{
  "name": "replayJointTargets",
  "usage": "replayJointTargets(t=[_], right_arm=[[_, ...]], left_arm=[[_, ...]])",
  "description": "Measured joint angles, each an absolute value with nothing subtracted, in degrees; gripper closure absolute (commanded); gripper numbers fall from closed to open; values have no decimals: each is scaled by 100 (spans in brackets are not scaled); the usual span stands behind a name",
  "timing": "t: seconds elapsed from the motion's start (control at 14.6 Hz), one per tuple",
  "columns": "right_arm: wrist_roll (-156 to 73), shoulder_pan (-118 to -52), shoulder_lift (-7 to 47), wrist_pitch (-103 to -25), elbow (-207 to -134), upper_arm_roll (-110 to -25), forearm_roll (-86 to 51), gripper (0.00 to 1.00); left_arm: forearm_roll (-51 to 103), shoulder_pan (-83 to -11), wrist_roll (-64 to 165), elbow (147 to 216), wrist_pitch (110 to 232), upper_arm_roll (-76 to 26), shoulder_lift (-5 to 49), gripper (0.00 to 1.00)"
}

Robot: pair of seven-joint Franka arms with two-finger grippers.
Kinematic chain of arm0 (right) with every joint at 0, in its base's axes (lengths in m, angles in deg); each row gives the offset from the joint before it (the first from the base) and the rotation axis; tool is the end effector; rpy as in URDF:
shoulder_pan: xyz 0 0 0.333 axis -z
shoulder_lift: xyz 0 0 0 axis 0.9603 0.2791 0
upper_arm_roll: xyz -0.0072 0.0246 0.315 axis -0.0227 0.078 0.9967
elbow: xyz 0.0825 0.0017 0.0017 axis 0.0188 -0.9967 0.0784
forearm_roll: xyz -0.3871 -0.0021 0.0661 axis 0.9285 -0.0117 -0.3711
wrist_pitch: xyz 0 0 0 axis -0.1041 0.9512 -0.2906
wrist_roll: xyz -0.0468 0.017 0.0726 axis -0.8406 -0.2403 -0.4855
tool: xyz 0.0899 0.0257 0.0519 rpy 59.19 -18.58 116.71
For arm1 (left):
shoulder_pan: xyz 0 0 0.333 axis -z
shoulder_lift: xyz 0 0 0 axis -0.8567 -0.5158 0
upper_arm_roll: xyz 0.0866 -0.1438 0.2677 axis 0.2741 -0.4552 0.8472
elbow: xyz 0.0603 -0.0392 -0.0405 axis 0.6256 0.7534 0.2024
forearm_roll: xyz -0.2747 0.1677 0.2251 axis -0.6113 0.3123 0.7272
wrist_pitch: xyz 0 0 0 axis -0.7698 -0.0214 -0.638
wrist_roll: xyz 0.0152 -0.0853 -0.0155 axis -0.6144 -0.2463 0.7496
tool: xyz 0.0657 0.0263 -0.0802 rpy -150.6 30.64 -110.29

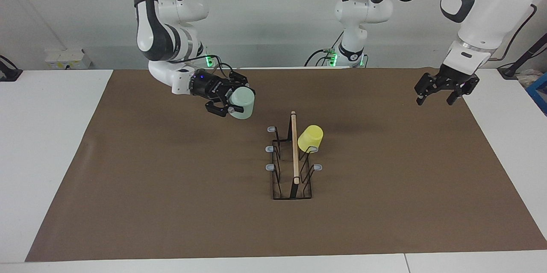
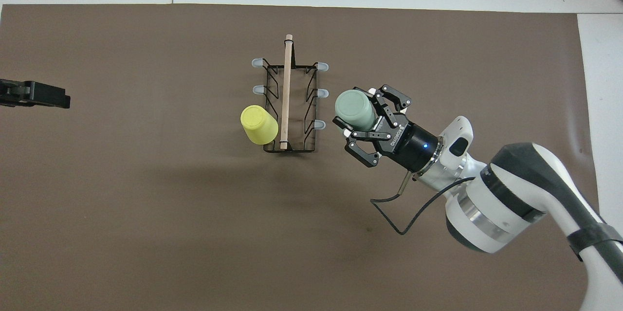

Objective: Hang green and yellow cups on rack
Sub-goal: 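Move the green cup onto a rack peg with the right gripper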

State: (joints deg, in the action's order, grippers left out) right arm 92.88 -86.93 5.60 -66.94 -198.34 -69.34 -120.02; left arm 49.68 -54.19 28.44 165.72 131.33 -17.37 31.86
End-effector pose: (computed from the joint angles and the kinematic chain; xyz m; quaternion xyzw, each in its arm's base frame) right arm 0.5053 0.2080 0.3869 -0.6015 -0.2965 -0.6320 0.3883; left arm 0.5696 0.0002 0.6070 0.9976 -0.0525 0.0450 0.0102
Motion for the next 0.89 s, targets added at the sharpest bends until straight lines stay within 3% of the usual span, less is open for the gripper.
replayJointTargets(t=[0.55,0.89], right_arm=[[10480,-9298,1937,-5818,-19462,-6935,-13277,100],[10655,-9316,2095,-5851,-19383,-6961,-13277,100]], left_arm=[[5008,-5321,2659,16209,12729,-1887,3140,0],[5010,-5323,2638,16210,12633,-1883,3141,0]])
